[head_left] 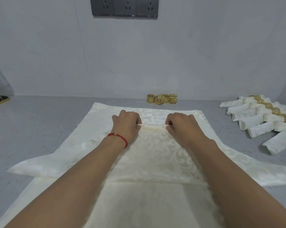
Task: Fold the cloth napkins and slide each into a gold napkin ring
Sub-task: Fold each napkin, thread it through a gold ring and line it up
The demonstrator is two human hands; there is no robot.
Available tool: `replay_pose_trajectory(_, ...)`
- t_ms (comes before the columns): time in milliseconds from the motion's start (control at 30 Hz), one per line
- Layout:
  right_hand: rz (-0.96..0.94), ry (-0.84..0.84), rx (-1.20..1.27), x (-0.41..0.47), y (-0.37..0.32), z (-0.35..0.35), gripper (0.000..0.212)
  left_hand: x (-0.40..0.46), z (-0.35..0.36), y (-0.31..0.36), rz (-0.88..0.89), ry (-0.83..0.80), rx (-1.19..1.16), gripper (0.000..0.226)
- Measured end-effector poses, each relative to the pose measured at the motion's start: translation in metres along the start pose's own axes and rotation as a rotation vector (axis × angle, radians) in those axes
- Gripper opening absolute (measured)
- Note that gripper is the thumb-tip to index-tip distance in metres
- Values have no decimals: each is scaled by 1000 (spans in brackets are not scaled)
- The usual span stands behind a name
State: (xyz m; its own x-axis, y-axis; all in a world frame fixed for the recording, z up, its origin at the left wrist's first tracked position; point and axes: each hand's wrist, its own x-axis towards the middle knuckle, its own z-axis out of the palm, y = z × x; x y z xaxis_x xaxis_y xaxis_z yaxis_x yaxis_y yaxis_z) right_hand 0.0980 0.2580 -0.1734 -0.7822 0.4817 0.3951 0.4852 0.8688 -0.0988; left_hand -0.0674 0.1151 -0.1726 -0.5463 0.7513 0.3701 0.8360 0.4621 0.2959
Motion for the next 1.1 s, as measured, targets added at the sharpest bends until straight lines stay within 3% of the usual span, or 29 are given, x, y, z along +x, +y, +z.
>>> replay_pose_trajectory(167, -151, -57, -268, -2, -9, -8, 26, -4, -21, 4, 137, -130, 168, 36)
replay_pose_trajectory(233, -170, -99, -289, -6, -8, -12, 23, -7, -25, 2, 166, -161, 193, 27)
replay_pose_trajectory(300, -112, -124, -142, -12, -5, -13, 20, -15, -21, -1, 145, -96, 110, 23)
replay_pose_trajectory(400, 90, 21, 255, -24, 0, -8, 21, -24, -8, -10, 31, 56, -203, 33)
replay_pose_trajectory(467, 148, 50, 313, -25, 4, -4, 20, -24, -1, -16, -39, 94, -302, 23)
replay_pose_trajectory(600, 122, -48, 167, -23, 4, -4, 18, -21, 1, -16, 27, 23, -105, 18)
replay_pose_trajectory(700, 111, -1, 91, -24, 0, -8, 7, -23, -5, -17, 107, 66, 105, 12)
replay_pose_trajectory(800, 57, 3, 87, -28, -3, -14, 10, -29, -7, -18, 235, 158, 193, 28)
replay_pose_trajectory(867, -17, -37, 24, -29, -2, -19, 16, -30, -14, -19, 308, 125, 250, 33)
replay_pose_trajectory(1000, -16, -199, 32, -33, -2, -28, 21, -35, -31, -15, 270, -126, 217, 33)
replay_pose_trajectory(1100, 61, -134, 238, -38, 4, -24, 22, -38, -32, -13, 172, -88, 56, 25)
